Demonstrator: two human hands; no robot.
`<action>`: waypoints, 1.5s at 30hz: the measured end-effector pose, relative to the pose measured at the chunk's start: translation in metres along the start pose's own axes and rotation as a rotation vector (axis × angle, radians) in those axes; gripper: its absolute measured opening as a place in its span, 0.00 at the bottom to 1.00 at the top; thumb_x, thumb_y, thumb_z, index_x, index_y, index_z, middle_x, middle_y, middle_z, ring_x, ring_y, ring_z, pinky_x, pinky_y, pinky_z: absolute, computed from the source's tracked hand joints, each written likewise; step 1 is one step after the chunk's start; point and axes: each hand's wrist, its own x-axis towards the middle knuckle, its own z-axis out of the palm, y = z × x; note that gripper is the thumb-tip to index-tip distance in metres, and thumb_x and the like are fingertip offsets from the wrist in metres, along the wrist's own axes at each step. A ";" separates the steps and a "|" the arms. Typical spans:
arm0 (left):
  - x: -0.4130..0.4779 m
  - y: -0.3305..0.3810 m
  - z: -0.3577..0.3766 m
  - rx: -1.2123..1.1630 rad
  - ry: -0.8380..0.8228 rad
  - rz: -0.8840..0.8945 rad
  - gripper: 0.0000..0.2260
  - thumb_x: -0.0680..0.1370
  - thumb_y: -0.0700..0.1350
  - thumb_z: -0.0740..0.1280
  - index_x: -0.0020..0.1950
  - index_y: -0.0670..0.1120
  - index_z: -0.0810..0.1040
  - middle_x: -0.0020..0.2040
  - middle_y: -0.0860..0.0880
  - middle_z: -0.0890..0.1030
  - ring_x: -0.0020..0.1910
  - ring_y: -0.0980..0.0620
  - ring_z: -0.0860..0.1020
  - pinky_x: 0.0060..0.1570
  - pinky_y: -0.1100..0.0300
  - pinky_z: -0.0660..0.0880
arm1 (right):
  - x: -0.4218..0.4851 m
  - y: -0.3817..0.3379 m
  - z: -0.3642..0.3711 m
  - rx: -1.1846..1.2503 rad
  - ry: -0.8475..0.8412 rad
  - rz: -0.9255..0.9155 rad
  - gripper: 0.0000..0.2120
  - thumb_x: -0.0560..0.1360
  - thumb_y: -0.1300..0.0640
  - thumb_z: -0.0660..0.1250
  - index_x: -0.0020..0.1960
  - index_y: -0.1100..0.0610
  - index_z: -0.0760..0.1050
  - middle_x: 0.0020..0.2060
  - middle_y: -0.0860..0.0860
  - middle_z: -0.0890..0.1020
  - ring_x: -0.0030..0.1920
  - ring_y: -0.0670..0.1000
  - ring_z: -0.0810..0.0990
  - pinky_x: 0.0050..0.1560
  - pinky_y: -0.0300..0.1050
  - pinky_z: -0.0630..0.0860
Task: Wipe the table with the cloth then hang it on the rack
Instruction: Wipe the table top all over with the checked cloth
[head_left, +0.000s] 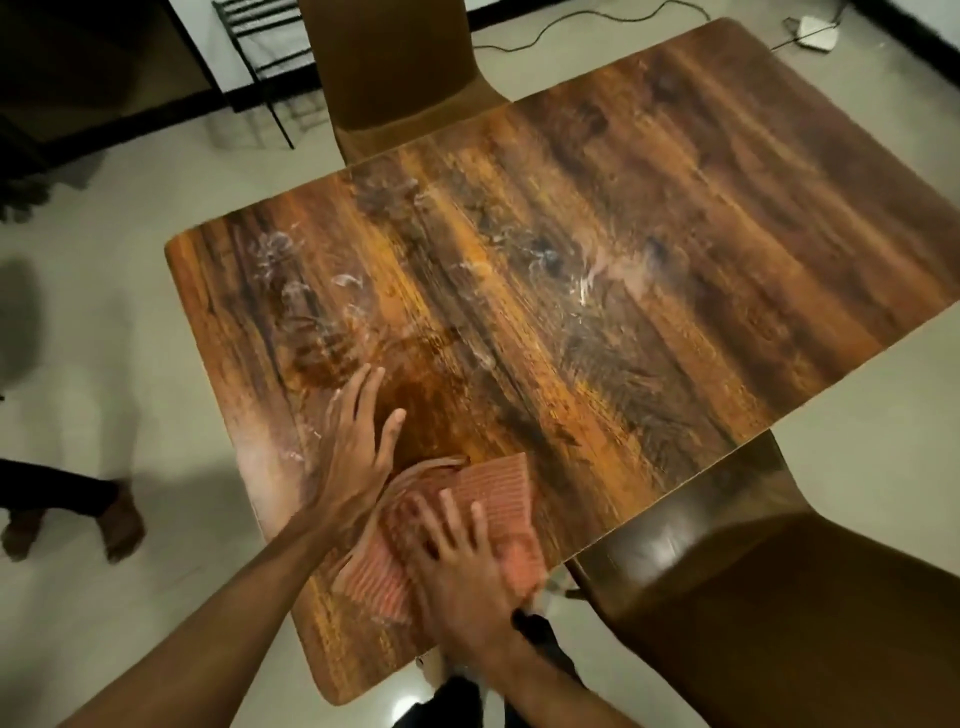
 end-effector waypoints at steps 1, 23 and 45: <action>0.000 -0.004 -0.002 0.015 -0.002 -0.014 0.28 0.83 0.59 0.52 0.81 0.48 0.60 0.81 0.48 0.60 0.79 0.46 0.59 0.78 0.42 0.55 | -0.009 -0.023 0.011 -0.030 -0.050 -0.143 0.40 0.78 0.32 0.58 0.84 0.46 0.50 0.85 0.53 0.46 0.84 0.59 0.41 0.78 0.70 0.52; -0.045 -0.167 -0.092 -0.041 0.073 0.003 0.26 0.84 0.57 0.55 0.79 0.47 0.63 0.80 0.46 0.63 0.78 0.47 0.62 0.78 0.50 0.58 | 0.117 -0.125 -0.005 -0.076 -0.017 0.118 0.28 0.85 0.44 0.42 0.84 0.49 0.53 0.85 0.53 0.49 0.84 0.58 0.43 0.81 0.68 0.42; -0.041 -0.108 -0.054 -0.105 -0.123 0.130 0.27 0.83 0.60 0.53 0.79 0.49 0.63 0.80 0.47 0.63 0.78 0.47 0.61 0.78 0.46 0.58 | 0.099 -0.048 -0.046 0.069 0.052 0.546 0.32 0.84 0.48 0.52 0.85 0.48 0.43 0.84 0.52 0.41 0.83 0.61 0.38 0.79 0.72 0.41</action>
